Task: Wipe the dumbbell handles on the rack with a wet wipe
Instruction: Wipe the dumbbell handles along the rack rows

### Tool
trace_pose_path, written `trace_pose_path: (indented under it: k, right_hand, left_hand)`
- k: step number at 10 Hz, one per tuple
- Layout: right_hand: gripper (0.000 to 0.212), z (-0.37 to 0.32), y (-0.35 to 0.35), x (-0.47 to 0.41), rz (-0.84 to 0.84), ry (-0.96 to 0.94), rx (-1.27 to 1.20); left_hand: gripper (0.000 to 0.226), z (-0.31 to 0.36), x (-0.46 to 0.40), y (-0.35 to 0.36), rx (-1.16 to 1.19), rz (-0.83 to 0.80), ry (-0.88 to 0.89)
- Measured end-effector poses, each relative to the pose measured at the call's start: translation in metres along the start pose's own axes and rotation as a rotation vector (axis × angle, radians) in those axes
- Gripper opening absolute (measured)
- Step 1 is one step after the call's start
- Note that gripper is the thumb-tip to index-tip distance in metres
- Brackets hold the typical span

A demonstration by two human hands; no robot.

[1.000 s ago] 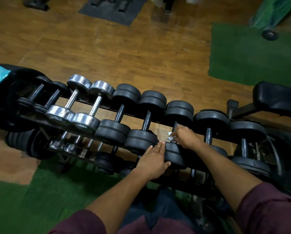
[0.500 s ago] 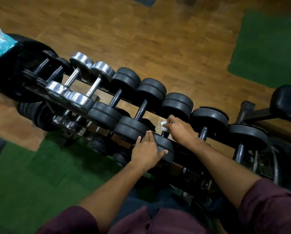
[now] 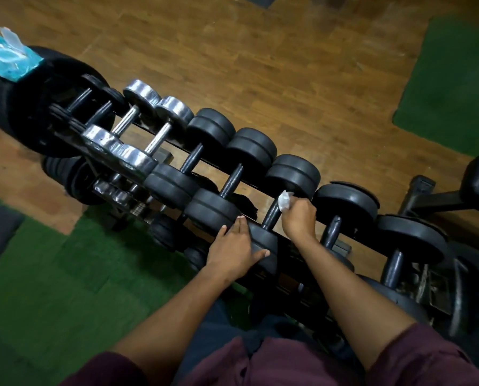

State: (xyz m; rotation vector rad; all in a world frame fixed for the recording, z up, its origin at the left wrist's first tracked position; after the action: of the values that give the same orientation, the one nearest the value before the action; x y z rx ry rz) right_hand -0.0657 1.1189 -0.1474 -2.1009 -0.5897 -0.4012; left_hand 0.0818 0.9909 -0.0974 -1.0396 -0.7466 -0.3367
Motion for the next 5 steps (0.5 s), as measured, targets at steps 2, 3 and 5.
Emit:
trace_pose_path:
  k: [2,3,5]
  right_hand:
    - [0.016,0.028,0.011,-0.011,-0.214,0.279,-0.313]
    - [0.01,0.031,0.033,-0.012,-0.435,0.293,-0.284]
    - [0.014,0.051,0.035,-0.036,-0.373,0.336,-0.391]
  left_hand:
    - [0.107,0.001,0.002,-0.001,0.002,0.01,0.001]
    - [0.106,0.0,0.003,-0.001,0.008,0.016,0.007]
    - [0.106,0.001,0.004,-0.002,-0.008,0.015,0.007]
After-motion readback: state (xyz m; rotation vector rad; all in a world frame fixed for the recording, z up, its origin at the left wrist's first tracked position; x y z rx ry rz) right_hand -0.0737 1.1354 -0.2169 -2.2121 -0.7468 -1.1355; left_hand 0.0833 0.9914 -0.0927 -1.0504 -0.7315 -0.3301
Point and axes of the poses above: each hand's wrist, its own x-axis away from the middle knuckle, its own y-axis out of the palm, z = x × y, the point moved 9 cm from there along -x, towards the middle knuckle, and after that the axes turned 13 degrees about -z, right-handed, at the moved point
